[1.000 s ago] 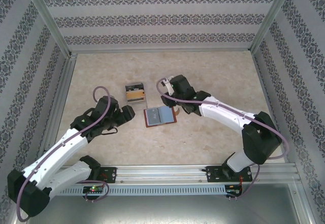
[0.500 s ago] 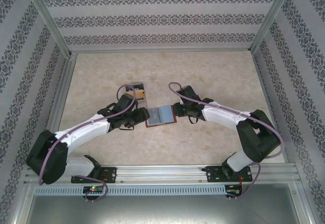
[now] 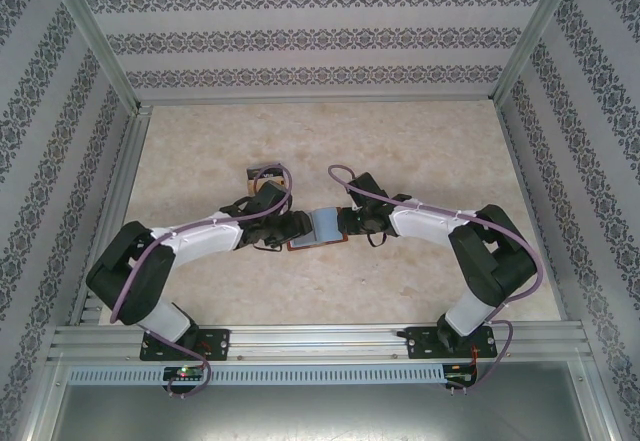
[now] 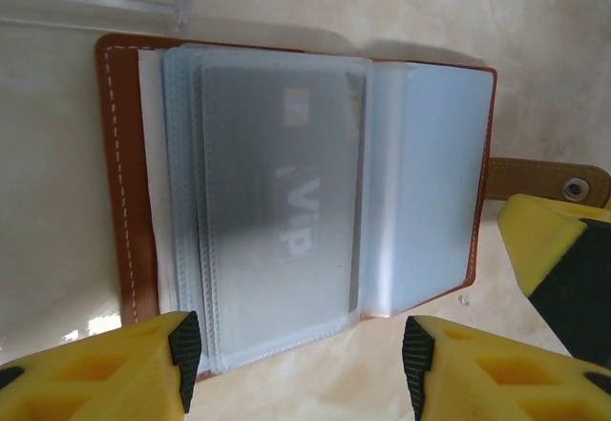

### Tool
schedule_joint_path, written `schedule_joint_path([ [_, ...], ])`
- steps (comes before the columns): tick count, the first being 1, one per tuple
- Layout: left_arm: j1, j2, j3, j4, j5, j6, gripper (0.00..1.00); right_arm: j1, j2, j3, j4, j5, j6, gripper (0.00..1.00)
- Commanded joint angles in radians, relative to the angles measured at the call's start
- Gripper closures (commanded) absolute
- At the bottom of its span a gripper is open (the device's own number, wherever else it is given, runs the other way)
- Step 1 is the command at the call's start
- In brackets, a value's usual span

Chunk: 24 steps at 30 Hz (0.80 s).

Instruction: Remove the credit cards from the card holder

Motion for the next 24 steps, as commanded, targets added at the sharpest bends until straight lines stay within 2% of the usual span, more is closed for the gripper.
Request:
schedule_joint_path([
  [1,-0.01,0.025,0.028,0.037,0.01,0.028,0.4,0.012,0.01,-0.009,0.01,-0.013,0.019,0.65],
  [11,-0.01,0.086,0.037,0.033,0.015,0.035,0.4,0.017,0.02,-0.003,0.013,-0.017,0.021,0.66],
  [24,-0.025,0.116,0.043,0.113,0.085,0.034,0.39,0.029,0.064,0.019,0.009,-0.037,0.031,0.66],
])
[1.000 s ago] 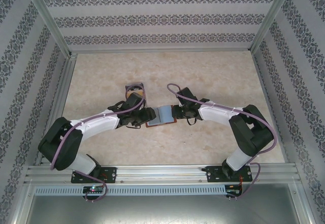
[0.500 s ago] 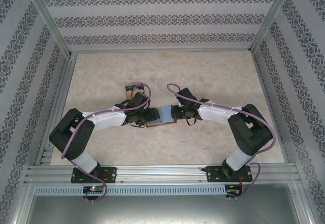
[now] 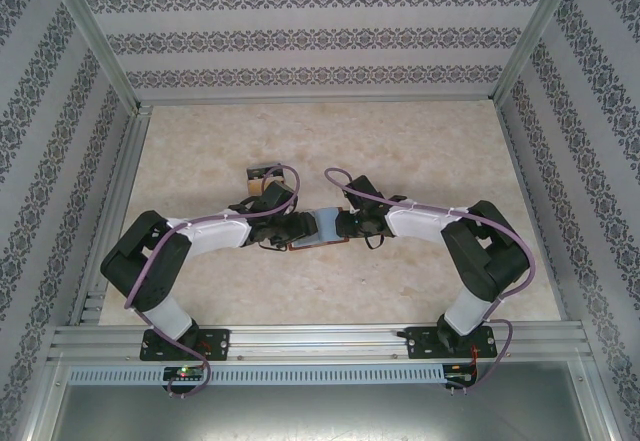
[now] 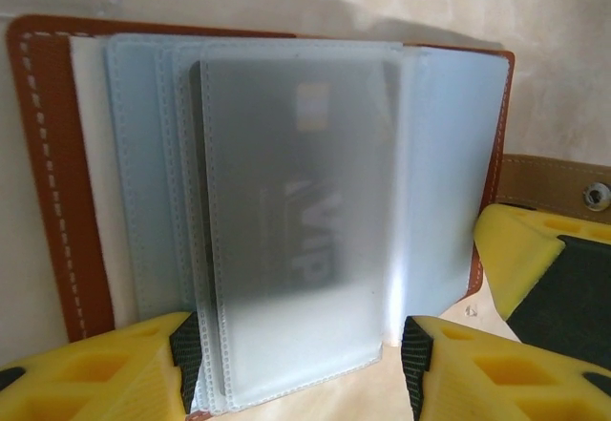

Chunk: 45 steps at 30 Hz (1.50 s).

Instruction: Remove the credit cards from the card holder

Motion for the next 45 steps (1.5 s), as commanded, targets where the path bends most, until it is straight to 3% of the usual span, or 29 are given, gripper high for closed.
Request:
schedule_joint_path([
  [1,-0.023,0.025,0.027,0.047,0.034,0.02,0.38,0.013,0.021,0.015,0.003,-0.025,0.019,0.66],
  [11,-0.031,0.021,0.044,0.062,0.061,0.029,0.27,0.014,0.015,0.011,-0.004,-0.023,0.018,0.66],
  [19,-0.032,-0.004,0.044,0.043,0.046,0.045,0.0,0.002,-0.022,-0.001,-0.002,-0.001,0.032,0.64],
  [34,-0.032,-0.004,0.054,0.039,0.057,0.068,0.01,-0.101,-0.271,-0.113,-0.005,0.098,0.068,0.56],
  [45,-0.035,-0.042,0.031,0.123,0.093,0.071,0.01,-0.106,-0.297,-0.135,-0.002,0.088,0.074,0.55],
])
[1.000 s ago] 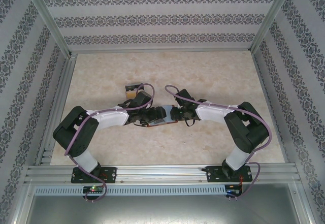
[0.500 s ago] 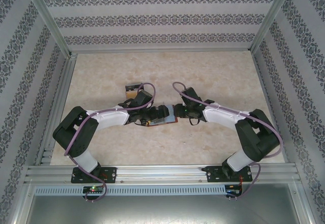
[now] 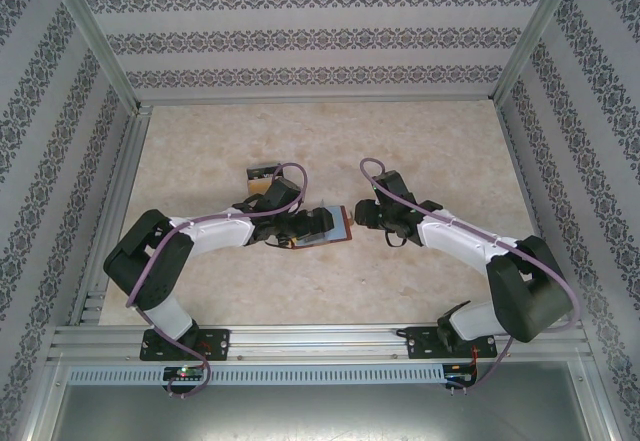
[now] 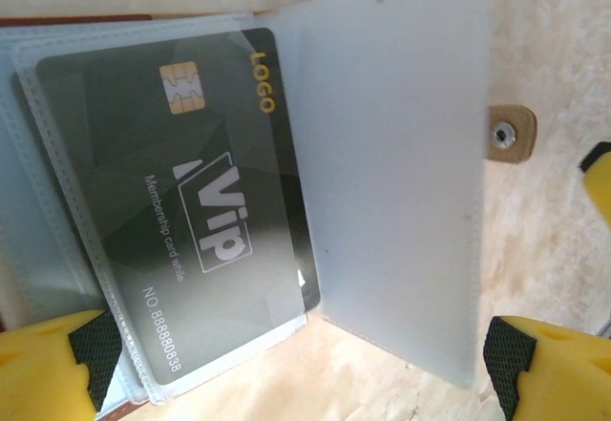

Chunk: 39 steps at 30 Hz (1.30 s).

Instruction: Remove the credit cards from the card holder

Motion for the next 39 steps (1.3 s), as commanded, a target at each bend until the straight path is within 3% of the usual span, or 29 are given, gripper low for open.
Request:
schedule_joint_path([
  [1,-0.019,-0.05,-0.002,0.07,0.015,0.021,0.01,-0.003,-0.016,-0.012,-0.001,0.012,0.017,0.55],
  [17,-0.019,-0.011,0.028,0.015,0.017,0.044,0.01,0.005,0.003,0.005,-0.001,0.001,0.01,0.55],
  [24,-0.016,-0.069,0.006,-0.028,-0.083,0.037,0.01,0.03,0.078,0.018,0.016,-0.059,-0.009,0.58],
  [31,-0.005,-0.073,-0.013,-0.026,-0.084,0.019,0.03,0.061,0.171,0.053,0.025,-0.066,-0.017,0.59],
  [39,0.001,-0.03,-0.01,0.001,-0.058,0.005,0.08,0.073,0.221,0.068,0.029,-0.067,-0.024,0.71],
])
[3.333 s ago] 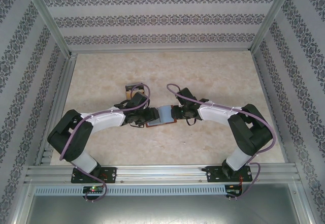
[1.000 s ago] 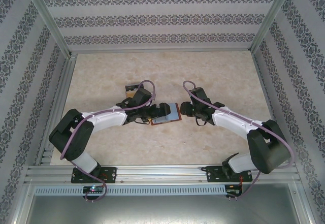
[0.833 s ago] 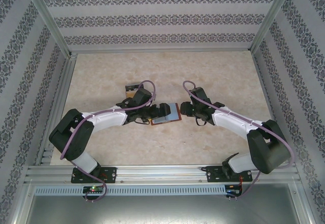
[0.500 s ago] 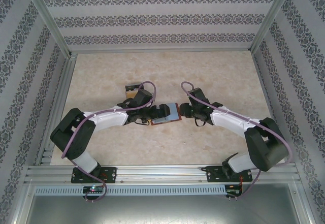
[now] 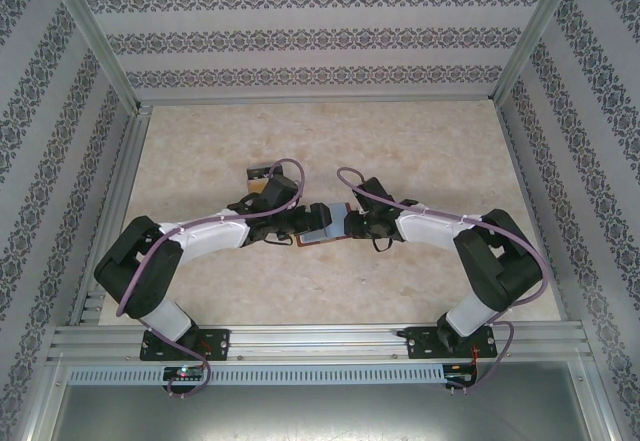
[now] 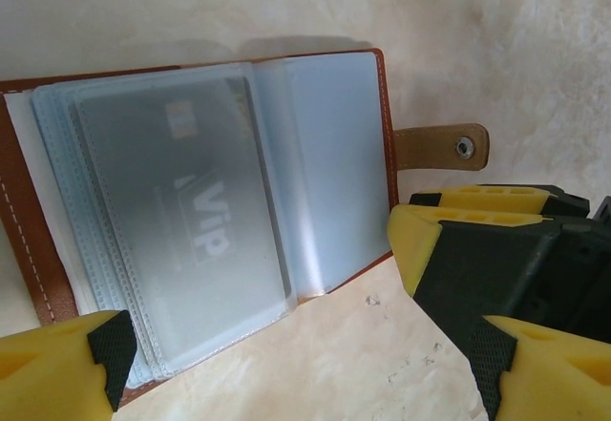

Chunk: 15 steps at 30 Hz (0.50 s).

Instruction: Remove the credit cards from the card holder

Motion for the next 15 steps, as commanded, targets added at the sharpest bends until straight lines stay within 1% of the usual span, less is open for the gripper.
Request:
schedule_joint_path([
  [1,0.005,0.028,-0.002,0.005,0.012,-0.013,0.08,0.009,0.02,0.017,0.01,-0.01,-0.011,0.73],
  [5,0.005,0.052,0.004,0.014,0.026,-0.018,0.08,0.012,0.027,0.012,0.011,-0.012,-0.011,0.8],
  [12,0.005,0.077,0.008,0.018,0.034,-0.019,0.07,0.018,0.026,0.004,0.013,-0.014,-0.007,0.8],
  [15,0.005,0.088,0.004,0.049,0.054,-0.031,0.07,0.02,0.027,0.006,0.014,-0.015,-0.007,0.8],
])
